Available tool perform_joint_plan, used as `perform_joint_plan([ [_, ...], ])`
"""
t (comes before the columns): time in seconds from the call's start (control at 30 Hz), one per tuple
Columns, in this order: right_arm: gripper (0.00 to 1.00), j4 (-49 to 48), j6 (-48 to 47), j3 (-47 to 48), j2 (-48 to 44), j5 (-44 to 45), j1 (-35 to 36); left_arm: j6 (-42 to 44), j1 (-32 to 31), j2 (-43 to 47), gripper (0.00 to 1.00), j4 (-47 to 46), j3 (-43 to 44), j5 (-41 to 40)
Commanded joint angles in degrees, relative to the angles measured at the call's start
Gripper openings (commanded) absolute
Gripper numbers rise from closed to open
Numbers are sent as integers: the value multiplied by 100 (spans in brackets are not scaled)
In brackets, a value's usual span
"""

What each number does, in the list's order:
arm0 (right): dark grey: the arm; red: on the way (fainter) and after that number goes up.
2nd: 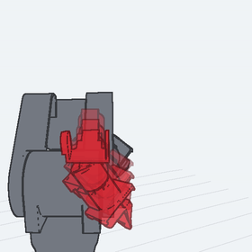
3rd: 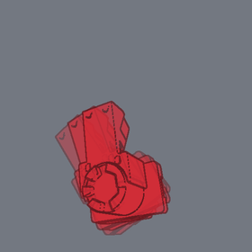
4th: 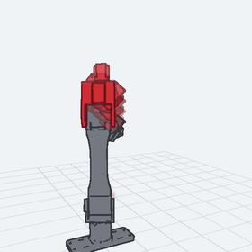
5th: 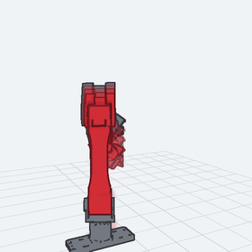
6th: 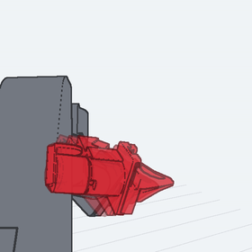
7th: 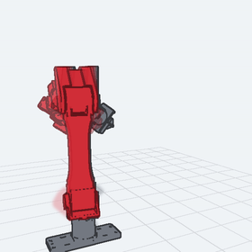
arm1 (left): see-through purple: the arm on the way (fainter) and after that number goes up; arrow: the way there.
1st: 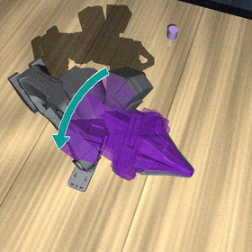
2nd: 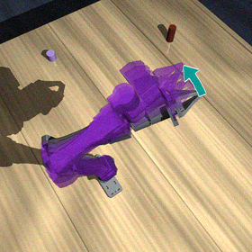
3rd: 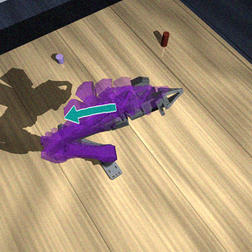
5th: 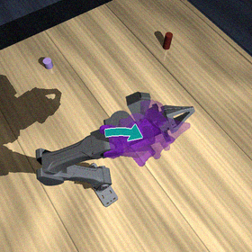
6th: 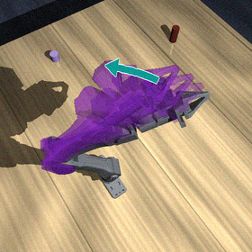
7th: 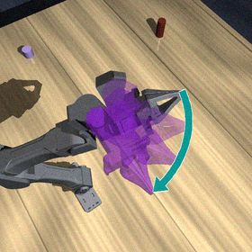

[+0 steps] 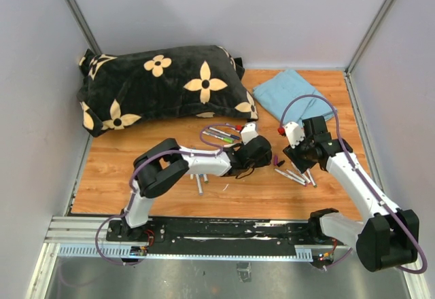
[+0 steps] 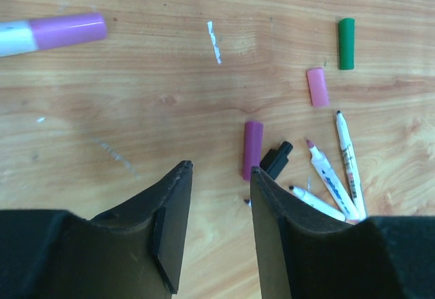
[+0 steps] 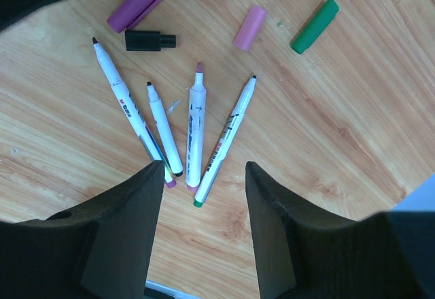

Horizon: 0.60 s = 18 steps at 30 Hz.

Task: Open the pen caps
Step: Place the pen cap at the center of the board.

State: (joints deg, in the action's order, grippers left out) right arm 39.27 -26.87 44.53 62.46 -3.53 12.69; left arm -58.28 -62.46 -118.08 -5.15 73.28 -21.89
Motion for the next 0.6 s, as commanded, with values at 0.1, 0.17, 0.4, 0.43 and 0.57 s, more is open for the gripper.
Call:
perform_joint_plan([
  [0.1,53,10,16,63,-214,-197,-87,447,-43,1696,44,-576,-1163,-244],
  [0.17,53,11,-17,48,-244,-261,-90,728,-42,2186,44,-879,-1637,-131],
  [0.4,55,122,-231,46,-379,-720,-89,2376,-45,3989,48,-1756,-3577,347],
  [0.43,56,149,-279,39,-391,-815,-83,2512,-47,4265,49,-1719,-3886,276],
  [0.57,58,270,-442,60,-378,-1155,-66,2821,-46,5302,56,-1413,-4646,-158],
])
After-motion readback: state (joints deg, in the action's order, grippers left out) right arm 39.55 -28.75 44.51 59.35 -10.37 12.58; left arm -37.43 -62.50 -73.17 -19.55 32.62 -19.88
